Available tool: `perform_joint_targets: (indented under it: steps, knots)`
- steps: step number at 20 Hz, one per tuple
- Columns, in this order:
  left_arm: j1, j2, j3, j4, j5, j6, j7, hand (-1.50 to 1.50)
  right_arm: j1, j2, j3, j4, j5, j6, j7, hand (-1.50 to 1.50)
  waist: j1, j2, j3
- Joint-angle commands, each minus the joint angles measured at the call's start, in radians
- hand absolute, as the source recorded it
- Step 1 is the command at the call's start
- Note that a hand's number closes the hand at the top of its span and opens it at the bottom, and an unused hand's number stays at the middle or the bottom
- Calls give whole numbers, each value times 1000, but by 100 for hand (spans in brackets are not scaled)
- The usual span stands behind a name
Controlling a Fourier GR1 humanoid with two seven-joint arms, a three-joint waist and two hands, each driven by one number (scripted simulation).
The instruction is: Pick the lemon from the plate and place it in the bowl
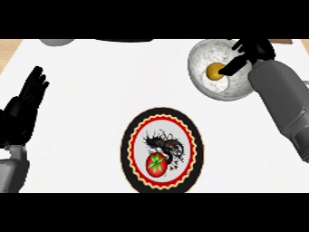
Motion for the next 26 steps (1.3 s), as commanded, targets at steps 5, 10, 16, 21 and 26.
perform_joint_targets:
  steps: [5, 10, 16, 21, 26]
  knots:
    - [9, 10, 10, -8, -8, -1, 5, 0, 23, 1, -256, -12, -259, 3, -243, -150, -11, -2, 3]
    - [26, -10, -3, -17, -14, 5, -1, 0, 54, -35, -450, -54, -460, 44, -369, -150, -27, -6, 3]
    - [31, -23, 7, -9, -23, 13, -15, 0, 108, -219, -510, 20, -518, 256, -394, -150, -28, -9, 0]
    - [38, -12, 19, -36, -10, -5, 11, 0, 251, -340, -543, 59, -554, 451, -505, -150, -27, -8, 2]
    - [21, -15, 25, -16, -28, -2, 12, 0, 262, -388, -575, 79, -610, 619, -489, -150, -37, -14, 0]
